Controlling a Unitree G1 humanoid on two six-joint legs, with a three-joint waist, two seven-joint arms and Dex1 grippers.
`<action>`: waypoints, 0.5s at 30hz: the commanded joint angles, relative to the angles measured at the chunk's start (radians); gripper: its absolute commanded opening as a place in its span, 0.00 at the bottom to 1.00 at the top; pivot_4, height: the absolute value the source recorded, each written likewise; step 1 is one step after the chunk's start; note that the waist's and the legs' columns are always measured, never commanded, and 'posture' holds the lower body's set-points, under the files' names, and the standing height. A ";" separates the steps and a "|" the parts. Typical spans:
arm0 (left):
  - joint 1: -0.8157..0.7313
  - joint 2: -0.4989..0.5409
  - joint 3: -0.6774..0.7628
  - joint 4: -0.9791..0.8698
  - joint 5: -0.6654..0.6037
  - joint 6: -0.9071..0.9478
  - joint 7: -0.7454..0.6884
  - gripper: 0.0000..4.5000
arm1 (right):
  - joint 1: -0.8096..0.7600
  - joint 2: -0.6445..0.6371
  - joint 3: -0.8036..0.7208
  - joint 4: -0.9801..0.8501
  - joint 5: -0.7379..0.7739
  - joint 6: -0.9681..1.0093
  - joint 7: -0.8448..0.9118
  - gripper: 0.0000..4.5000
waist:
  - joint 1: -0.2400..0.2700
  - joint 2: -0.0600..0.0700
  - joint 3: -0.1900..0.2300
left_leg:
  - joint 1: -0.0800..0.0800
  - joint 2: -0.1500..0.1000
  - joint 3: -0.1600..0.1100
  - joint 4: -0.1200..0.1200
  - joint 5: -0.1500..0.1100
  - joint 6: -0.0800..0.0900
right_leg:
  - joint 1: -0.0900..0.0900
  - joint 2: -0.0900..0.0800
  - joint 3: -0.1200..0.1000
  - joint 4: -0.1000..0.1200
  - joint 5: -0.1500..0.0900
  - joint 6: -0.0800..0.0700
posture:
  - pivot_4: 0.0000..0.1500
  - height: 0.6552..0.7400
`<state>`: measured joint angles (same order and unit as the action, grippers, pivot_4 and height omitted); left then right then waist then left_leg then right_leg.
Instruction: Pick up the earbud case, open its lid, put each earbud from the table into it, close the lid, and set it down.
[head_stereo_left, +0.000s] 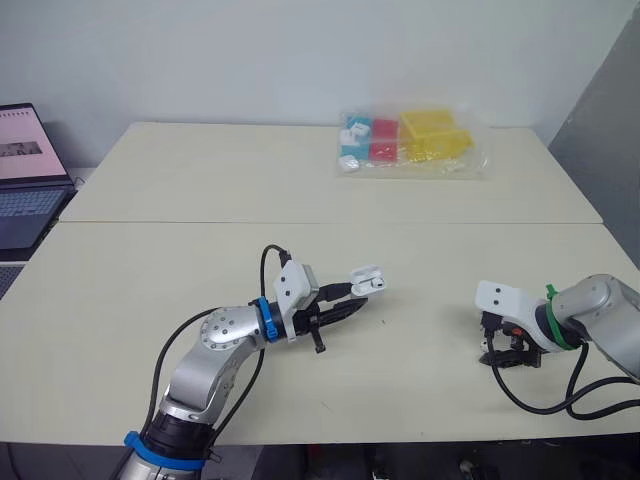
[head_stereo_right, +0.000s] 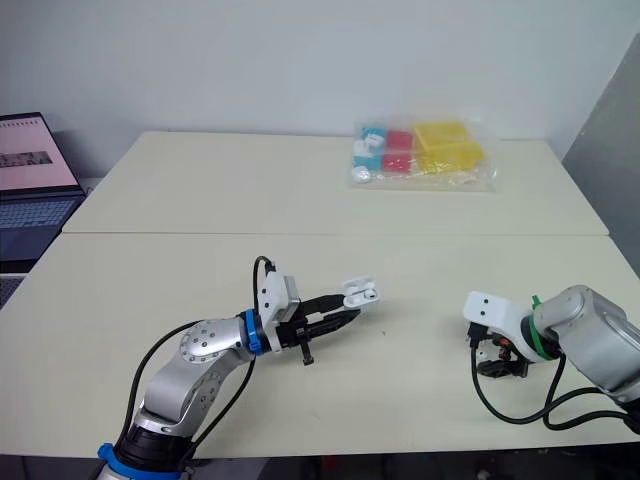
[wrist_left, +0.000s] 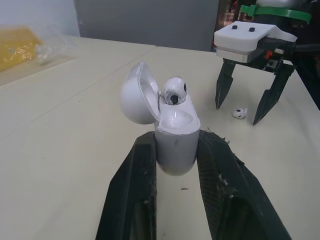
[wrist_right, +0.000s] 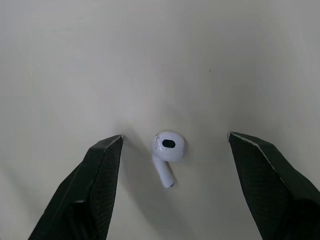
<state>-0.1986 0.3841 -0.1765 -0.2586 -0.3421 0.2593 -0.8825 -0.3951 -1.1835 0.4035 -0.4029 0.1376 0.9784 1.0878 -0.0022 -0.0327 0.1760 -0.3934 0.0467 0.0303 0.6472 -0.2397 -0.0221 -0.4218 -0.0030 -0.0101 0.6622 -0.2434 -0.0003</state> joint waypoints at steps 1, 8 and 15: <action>0.002 -0.009 -0.009 -0.019 -0.003 -0.018 0.007 0.17 | -0.021 -0.003 0.012 -0.006 -0.028 -0.026 0.010 0.78 | 0.000 0.000 0.000 | 0.000 0.000 0.000 0.000 0.000 0.000 | 0.000 0.000 0.000 0.000 0.000 0.000 | 1.00 0.95; -0.001 -0.015 -0.014 -0.016 -0.001 -0.021 0.013 0.17 | -0.007 -0.008 0.026 -0.007 -0.067 -0.064 0.023 0.74 | 0.000 0.000 0.000 | 0.000 0.000 0.000 0.000 0.000 0.000 | 0.000 0.000 0.000 0.000 0.000 0.000 | 1.00 0.95; -0.006 -0.021 -0.017 -0.010 0.003 -0.023 0.016 0.17 | 0.006 -0.019 0.019 -0.020 -0.077 -0.076 0.041 0.24 | 0.000 0.000 0.000 | 0.000 0.000 0.000 0.000 0.000 0.000 | 0.000 0.000 0.000 0.000 0.000 0.000 | 1.00 0.95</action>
<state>-0.1979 0.3685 -0.1894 -0.2585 -0.3334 0.2555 -0.8654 -0.3951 -1.1835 0.4272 -0.4117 0.0790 0.9048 1.1262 -0.0022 -0.0328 0.1759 -0.3933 0.0466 0.0304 0.6474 -0.2397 -0.0221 -0.4215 -0.0031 -0.0100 0.6622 -0.2433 -0.0003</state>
